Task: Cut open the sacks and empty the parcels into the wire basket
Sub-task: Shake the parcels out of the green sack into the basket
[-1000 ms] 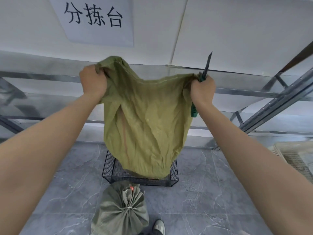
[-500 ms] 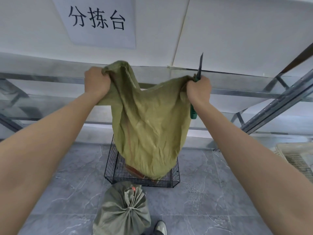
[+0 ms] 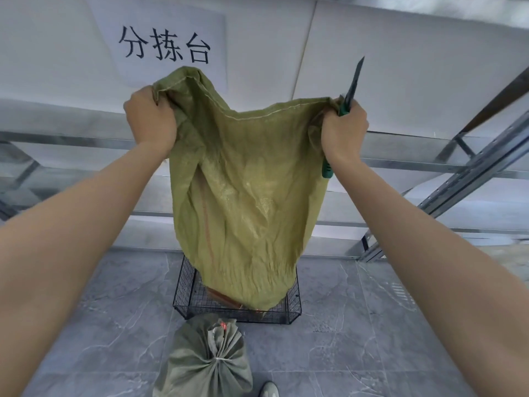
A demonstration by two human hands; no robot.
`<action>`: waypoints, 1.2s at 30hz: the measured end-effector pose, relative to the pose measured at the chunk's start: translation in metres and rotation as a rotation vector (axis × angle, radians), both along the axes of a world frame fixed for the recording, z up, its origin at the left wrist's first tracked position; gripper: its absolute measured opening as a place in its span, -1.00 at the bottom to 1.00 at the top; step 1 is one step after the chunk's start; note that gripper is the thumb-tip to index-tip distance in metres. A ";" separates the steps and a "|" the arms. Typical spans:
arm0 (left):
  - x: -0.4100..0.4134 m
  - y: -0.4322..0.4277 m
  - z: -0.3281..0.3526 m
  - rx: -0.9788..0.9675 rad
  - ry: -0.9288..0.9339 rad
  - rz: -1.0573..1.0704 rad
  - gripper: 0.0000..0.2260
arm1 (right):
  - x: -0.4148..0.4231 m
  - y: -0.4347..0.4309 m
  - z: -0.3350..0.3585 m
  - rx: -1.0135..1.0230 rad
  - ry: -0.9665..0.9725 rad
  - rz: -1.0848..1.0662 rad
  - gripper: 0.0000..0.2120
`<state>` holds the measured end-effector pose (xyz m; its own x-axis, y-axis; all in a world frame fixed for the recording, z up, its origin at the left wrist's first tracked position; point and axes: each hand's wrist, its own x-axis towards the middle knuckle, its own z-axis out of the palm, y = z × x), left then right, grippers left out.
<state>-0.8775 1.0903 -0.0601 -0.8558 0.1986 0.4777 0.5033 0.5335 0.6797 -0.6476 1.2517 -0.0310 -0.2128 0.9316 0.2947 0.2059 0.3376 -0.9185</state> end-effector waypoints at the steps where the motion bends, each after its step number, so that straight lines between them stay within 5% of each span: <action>1: -0.001 0.000 0.003 0.006 0.006 0.006 -0.73 | 0.000 0.002 0.002 0.018 0.022 -0.004 -0.86; 10: 0.002 0.003 0.042 0.150 0.051 0.072 -0.72 | -0.011 0.011 0.028 0.158 0.196 -0.078 -0.81; 16: -0.001 0.001 -0.002 -0.386 -0.270 -0.158 -0.77 | -0.017 0.018 -0.014 -0.146 -0.563 0.252 -0.86; 23: 0.000 0.003 0.000 -0.371 -0.300 -0.227 -0.69 | -0.018 0.020 -0.017 -0.139 -0.450 0.198 -0.89; 28: 0.001 0.021 0.027 -0.109 -0.228 -0.242 -0.68 | -0.024 0.015 0.009 0.005 -0.260 0.106 -0.66; 36: 0.010 0.031 0.033 -0.098 -0.238 -0.315 -0.67 | -0.026 0.011 0.011 0.011 -0.294 0.157 -0.79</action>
<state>-0.8673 1.1213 -0.0270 -0.8303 0.5033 0.2395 0.4872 0.4466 0.7505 -0.6737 1.2631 -0.0197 -0.4309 0.8778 0.2094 0.4066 0.3960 -0.8233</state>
